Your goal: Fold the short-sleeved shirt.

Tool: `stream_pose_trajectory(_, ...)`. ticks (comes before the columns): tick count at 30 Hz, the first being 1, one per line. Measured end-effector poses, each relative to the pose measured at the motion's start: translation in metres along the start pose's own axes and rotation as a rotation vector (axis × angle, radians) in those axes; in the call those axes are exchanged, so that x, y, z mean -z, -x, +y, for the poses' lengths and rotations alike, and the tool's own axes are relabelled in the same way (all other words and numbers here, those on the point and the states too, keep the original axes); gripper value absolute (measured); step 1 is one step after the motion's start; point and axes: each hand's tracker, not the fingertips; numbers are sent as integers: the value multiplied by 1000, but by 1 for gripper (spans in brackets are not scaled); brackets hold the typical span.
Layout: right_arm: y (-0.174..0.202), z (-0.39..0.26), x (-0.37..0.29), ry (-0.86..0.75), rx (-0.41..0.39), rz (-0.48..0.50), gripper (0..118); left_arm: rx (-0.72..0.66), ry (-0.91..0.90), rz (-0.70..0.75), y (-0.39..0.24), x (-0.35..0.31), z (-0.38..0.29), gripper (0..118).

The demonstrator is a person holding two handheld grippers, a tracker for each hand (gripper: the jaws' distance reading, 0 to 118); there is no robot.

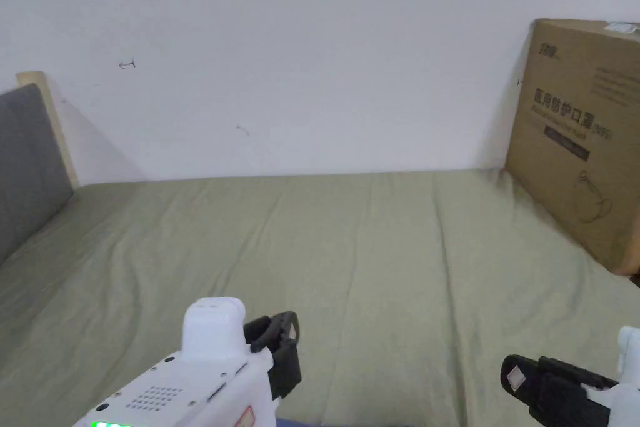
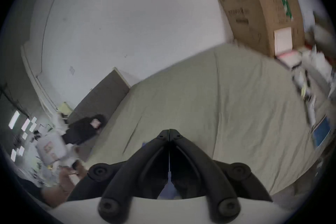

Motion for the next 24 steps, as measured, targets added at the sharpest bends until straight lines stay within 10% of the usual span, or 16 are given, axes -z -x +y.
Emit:
stream_pose_trajectory(9,43,-12,-5,-415,-310,-315,0,49,-218,295,29,-44,7,0)
stream_pose_trajectory(24,19,-27,-9,-353,-222,-394,0,77,-127,322,35,-42,-20,1)
